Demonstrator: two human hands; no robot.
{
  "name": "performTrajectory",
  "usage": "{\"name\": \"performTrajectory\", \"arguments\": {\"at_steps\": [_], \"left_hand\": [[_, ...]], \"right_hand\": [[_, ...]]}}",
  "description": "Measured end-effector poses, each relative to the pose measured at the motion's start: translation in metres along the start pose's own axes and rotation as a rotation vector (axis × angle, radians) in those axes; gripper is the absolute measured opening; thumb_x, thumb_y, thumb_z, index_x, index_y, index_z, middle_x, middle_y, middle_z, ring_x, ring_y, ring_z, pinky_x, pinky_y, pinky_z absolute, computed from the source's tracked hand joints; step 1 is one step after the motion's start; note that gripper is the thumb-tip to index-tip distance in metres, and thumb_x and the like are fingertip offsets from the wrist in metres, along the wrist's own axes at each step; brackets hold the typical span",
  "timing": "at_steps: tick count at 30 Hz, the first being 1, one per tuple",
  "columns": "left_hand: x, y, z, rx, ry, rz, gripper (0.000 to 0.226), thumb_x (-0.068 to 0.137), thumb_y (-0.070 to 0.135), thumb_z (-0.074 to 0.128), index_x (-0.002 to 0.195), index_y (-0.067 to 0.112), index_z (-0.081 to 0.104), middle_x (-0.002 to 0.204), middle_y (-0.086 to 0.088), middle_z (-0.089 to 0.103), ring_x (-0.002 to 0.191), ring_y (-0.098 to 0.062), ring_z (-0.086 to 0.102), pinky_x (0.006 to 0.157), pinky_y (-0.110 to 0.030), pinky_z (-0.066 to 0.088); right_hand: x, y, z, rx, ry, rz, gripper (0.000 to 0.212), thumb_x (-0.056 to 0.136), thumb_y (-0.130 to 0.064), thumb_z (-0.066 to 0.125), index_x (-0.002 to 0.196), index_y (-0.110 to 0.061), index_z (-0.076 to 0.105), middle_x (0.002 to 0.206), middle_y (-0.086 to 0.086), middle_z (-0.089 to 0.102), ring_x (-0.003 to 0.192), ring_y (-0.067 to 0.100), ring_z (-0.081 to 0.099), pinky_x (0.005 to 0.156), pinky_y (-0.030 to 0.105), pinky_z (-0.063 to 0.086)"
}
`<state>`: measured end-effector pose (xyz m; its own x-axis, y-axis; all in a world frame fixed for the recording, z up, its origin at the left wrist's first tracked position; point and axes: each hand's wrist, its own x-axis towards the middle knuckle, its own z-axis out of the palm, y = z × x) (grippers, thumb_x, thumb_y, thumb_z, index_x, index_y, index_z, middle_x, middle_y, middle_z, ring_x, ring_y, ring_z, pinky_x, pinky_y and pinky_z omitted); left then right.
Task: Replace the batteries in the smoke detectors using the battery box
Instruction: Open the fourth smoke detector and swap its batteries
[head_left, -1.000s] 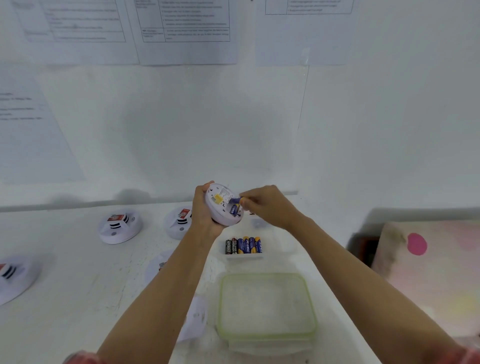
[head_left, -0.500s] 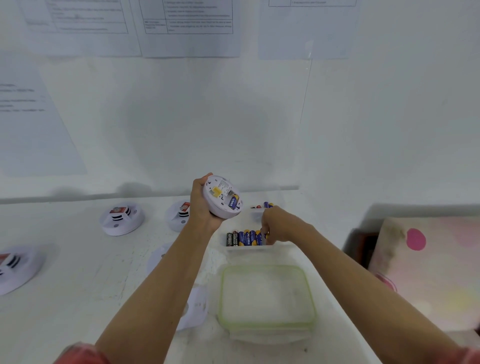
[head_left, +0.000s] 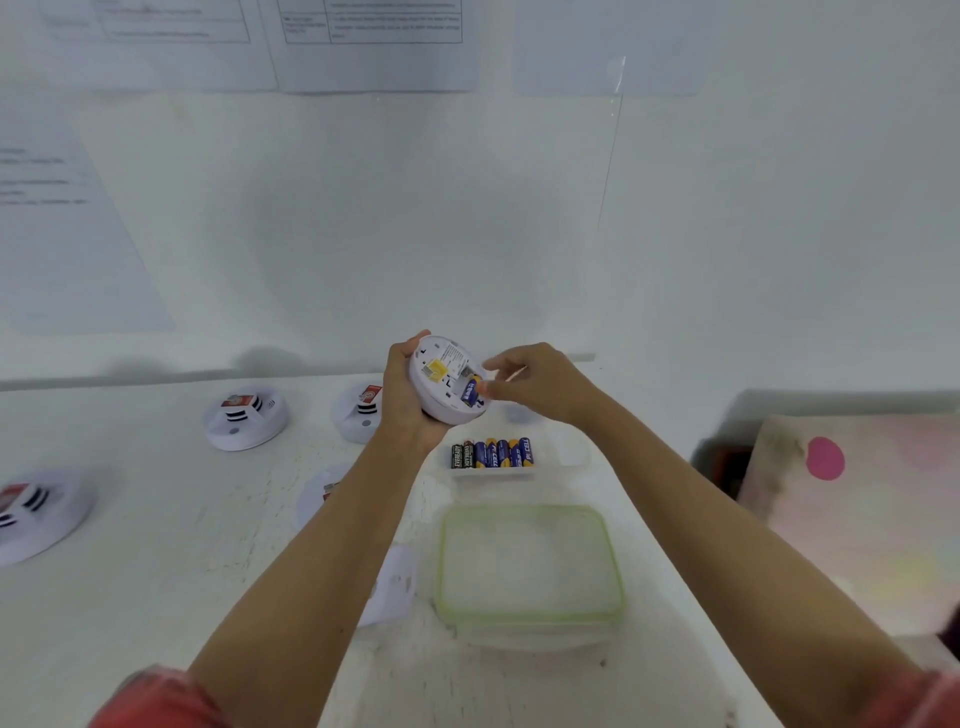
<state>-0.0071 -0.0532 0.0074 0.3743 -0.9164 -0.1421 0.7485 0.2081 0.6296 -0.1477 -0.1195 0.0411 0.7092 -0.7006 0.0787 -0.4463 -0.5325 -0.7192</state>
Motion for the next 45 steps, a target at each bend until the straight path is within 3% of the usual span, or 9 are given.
{"name": "performTrajectory", "arguments": {"at_steps": [3,6,9,14,19,24,31,39,45], "left_hand": [[-0.003,-0.003,0.003,-0.012,-0.011,-0.003,0.041,0.091,0.034,0.039,0.063,0.022,0.067,0.077,-0.003,0.057,0.075,-0.019,0.053,0.073,-0.034,0.048],[-0.006,-0.006,0.003,-0.016,-0.004,0.005,0.029,0.090,0.031,0.040,0.071,0.020,0.058,0.075,-0.001,0.055,0.072,-0.018,0.051,0.070,-0.033,0.044],[-0.007,-0.006,0.002,0.010,0.007,0.007,0.033,0.090,0.031,0.041,0.066,0.021,0.061,0.075,-0.001,0.054,0.071,-0.018,0.050,0.070,-0.033,0.041],[-0.006,-0.011,-0.002,0.049,0.047,0.020,0.015,0.089,0.031,0.041,0.083,0.024,0.053,0.085,0.000,0.053,0.078,-0.019,0.051,0.072,-0.033,0.043],[-0.010,-0.015,-0.002,0.045,0.046,0.016,0.014,0.088,0.030,0.042,0.082,0.024,0.053,0.084,-0.001,0.052,0.078,-0.019,0.050,0.072,-0.033,0.042],[-0.016,-0.015,-0.002,0.032,0.015,0.020,0.017,0.091,0.029,0.038,0.081,0.023,0.051,0.078,0.000,0.052,0.072,-0.017,0.051,0.061,-0.026,0.048],[-0.019,-0.012,0.002,0.004,0.019,0.031,0.016,0.092,0.025,0.039,0.082,0.022,0.052,0.084,-0.001,0.052,0.078,-0.019,0.050,0.072,-0.033,0.043],[-0.019,-0.012,0.003,0.026,0.051,0.029,0.014,0.090,0.026,0.041,0.085,0.022,0.054,0.083,-0.001,0.053,0.077,-0.019,0.051,0.069,-0.033,0.044],[-0.022,-0.009,0.007,0.029,0.040,0.053,0.016,0.091,0.024,0.040,0.083,0.022,0.054,0.084,-0.001,0.053,0.078,-0.019,0.050,0.072,-0.033,0.043]], "right_hand": [[0.000,-0.002,0.011,0.001,-0.056,-0.011,0.055,0.078,-0.035,0.071,0.126,-0.013,0.057,0.118,0.007,0.063,0.096,0.019,0.060,0.078,0.024,0.043],[-0.005,0.001,0.015,0.046,-0.021,-0.031,0.050,0.077,-0.031,0.073,0.121,-0.008,0.062,0.079,0.020,0.065,0.071,0.027,0.059,0.063,0.017,0.040],[-0.010,0.002,0.018,0.095,0.008,-0.039,0.040,0.076,-0.027,0.074,0.109,-0.005,0.069,0.052,0.001,0.045,0.049,0.009,0.036,0.046,0.009,0.028],[-0.015,0.002,0.019,0.147,0.044,0.016,0.045,0.069,-0.024,0.080,0.109,-0.007,0.067,0.096,0.009,0.068,0.071,0.007,0.056,0.064,0.013,0.045],[-0.015,0.002,0.016,0.136,0.011,0.037,0.043,0.067,-0.024,0.082,0.102,-0.006,0.067,0.092,0.010,0.066,0.079,0.014,0.059,0.079,0.030,0.051],[-0.017,-0.002,0.014,0.003,-0.055,0.008,0.045,0.072,-0.026,0.078,0.110,-0.007,0.064,0.099,0.008,0.066,0.086,0.015,0.059,0.086,0.031,0.049],[-0.023,-0.007,0.013,-0.068,-0.046,-0.052,0.038,0.075,-0.021,0.074,0.110,-0.007,0.067,0.102,0.013,0.069,0.097,0.025,0.064,0.090,0.041,0.051],[-0.027,-0.004,0.020,-0.121,0.005,-0.134,0.031,0.079,-0.019,0.069,0.105,-0.003,0.069,0.097,0.019,0.070,0.095,0.031,0.063,0.087,0.045,0.049],[-0.027,-0.001,0.023,-0.020,0.056,-0.133,0.029,0.076,-0.019,0.070,0.101,-0.003,0.069,0.098,0.013,0.071,0.094,0.020,0.065,0.089,0.039,0.052]]}}
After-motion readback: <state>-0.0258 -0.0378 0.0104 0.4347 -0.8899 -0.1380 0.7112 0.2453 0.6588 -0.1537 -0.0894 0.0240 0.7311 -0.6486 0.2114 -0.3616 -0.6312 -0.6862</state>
